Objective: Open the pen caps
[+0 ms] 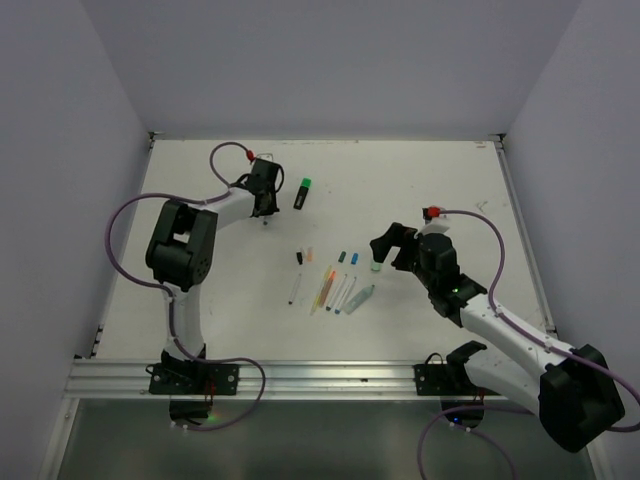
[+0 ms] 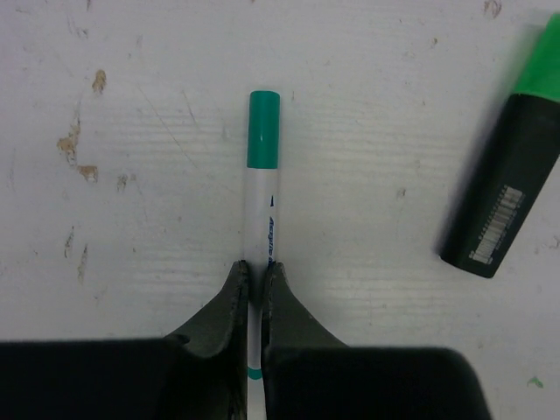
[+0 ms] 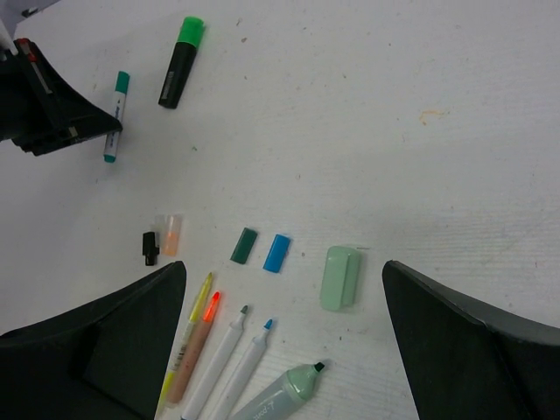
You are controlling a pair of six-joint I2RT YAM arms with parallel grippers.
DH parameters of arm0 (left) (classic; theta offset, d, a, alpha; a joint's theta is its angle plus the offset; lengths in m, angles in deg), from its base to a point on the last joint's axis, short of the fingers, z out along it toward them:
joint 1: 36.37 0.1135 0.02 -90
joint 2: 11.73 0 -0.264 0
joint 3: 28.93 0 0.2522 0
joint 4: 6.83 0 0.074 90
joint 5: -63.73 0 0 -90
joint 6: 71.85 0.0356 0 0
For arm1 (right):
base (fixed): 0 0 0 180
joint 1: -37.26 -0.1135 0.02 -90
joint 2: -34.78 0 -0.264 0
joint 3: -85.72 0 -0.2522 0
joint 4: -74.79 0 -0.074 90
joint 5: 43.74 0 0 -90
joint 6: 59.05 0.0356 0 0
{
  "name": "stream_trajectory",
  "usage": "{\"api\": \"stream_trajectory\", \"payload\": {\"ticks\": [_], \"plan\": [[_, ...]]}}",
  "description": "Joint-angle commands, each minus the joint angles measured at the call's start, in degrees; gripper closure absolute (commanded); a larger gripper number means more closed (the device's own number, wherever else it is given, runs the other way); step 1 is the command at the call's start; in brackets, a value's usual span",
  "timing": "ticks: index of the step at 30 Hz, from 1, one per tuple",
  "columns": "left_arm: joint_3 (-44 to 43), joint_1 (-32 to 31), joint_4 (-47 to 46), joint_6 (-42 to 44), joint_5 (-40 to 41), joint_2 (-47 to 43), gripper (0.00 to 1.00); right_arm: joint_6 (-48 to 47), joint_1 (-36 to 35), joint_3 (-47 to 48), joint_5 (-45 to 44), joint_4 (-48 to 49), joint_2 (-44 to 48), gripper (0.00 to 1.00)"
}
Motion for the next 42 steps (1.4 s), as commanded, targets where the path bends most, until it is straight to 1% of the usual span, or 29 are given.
{"api": "stream_trajectory", "payload": {"ticks": [1,4,5,7,8,10,11,12,13,14,15,16,17,20,22,25,29,31,35,36,38,39,42], "plan": [[6.61,-2.31,2.58,-2.88,-1.09,-1.62,1.0,-1.28,-0.12,-0.27,0.55,4.06,0.94,0.02],[12.23,-3.71,0.47,-3.93,-1.27,-6.36,1.0,-1.28,-0.12,-0.62,1.69,4.59,0.68,0.01],[14.86,-4.41,-0.06,-4.02,-1.36,-9.42,1.0,-1.28,-0.12,-0.62,2.13,4.76,0.68,0.01],[17.51,-5.21,-1.47,-4.11,-1.97,-12.86,1.0,-1.36,-0.12,-0.62,4.14,5.9,0.59,0.01],[20.13,-5.65,-1.82,-4.2,-2.23,-16.36,1.0,-1.45,-0.03,-0.54,4.85,6.17,0.59,0.02],[22.87,-6.09,-3.57,-4.28,-3.29,-20.15,1.0,-1.45,-0.03,0.34,6.78,6.52,-0.11,0.02],[25.49,-6.44,-4.11,-4.2,-3.73,-24.09,1.0,-1.54,-0.12,0.69,8.71,6.7,-0.29,0.03],[26.82,-6.62,-4.81,-4.11,-4.86,-26.04,1.0,-1.37,-0.03,1.65,8.99,7.13,-1.16,0.03],[29.36,-7.05,-6.12,-4.02,-5.57,-27.97,1.0,-1.28,-0.03,2.27,10.91,7.31,-1.6,0.04],[30.6,-7.23,-6.92,-3.67,-7.66,-31.82,1.0,-0.75,-0.12,2.89,13.54,7.57,-2.39,0.05],[31.83,-7.41,-7.79,-3.41,-8.82,-33.6,1.0,-0.49,-0.12,4.37,14.78,8.01,-3.09,0.05],[34.2,-7.93,-9.46,-3.23,-9.78,-37.18,1.0,0.04,-0.12,5.17,15.92,8.28,-4.93,0.06],[35.44,-8.37,-10.34,-2.71,-12.23,-39.05,1.0,1.0,-0.21,7.0,18.55,8.45,-5.82,0.07],[39.57,-9.95,-12.99,-2.44,-16.63,-45.64,1.0,3.2,-1.26,11.05,21.55,9.85,-10.04,0.09],[42.11,-11.18,-16.4,-2.44,-18.31,-49.85,1.0,4.25,-3.01,12.9,22.09,10.91,-12.06,0.11],[44.23,-12.59,-17.91,-2.27,-20.07,-53.9,1.0,5.14,-5.47,17.03,22.35,12.15,-17.23,0.13],[45.99,-13.56,-20.02,-1.83,-21.91,-56.99,1.0,7.77,-7.67,22.91,22.97,13.46,-23.21,0.15],[46.61,-13.82,-21.16,-1.56,-22.71,-58.04,1.0,9.52,-8.99,24.07,23.06,14.43,-25.33,0.16],[46.88,-13.91,-21.51,-1.3,-23.15,-58.75,1.0,11.46,-10.22,26.62,23.05,16.89,-29.46,0.25],[46.88,-13.91,-21.51,-1.3,-23.24,-58.75,1.0,11.9,-10.31,26.88,23.23,17.33,-30.86,0.29],[46.96,-13.91,-21.6,-1.21,-23.5,-58.58,1.0,12.78,-10.58,27.85,24.02,18.12,-32.19,0.33],[47.14,-13.91,-21.69,-1.21,-23.68,-58.4,1.0,13.05,-10.66,28.11,24.28,18.38,-33.24,0.37],[47.31,-14.0,-22.04,-1.21,-24.12,-58.32,1.0,13.66,-11.1,28.91,24.81,19.09,-34.39,0.43]]}}
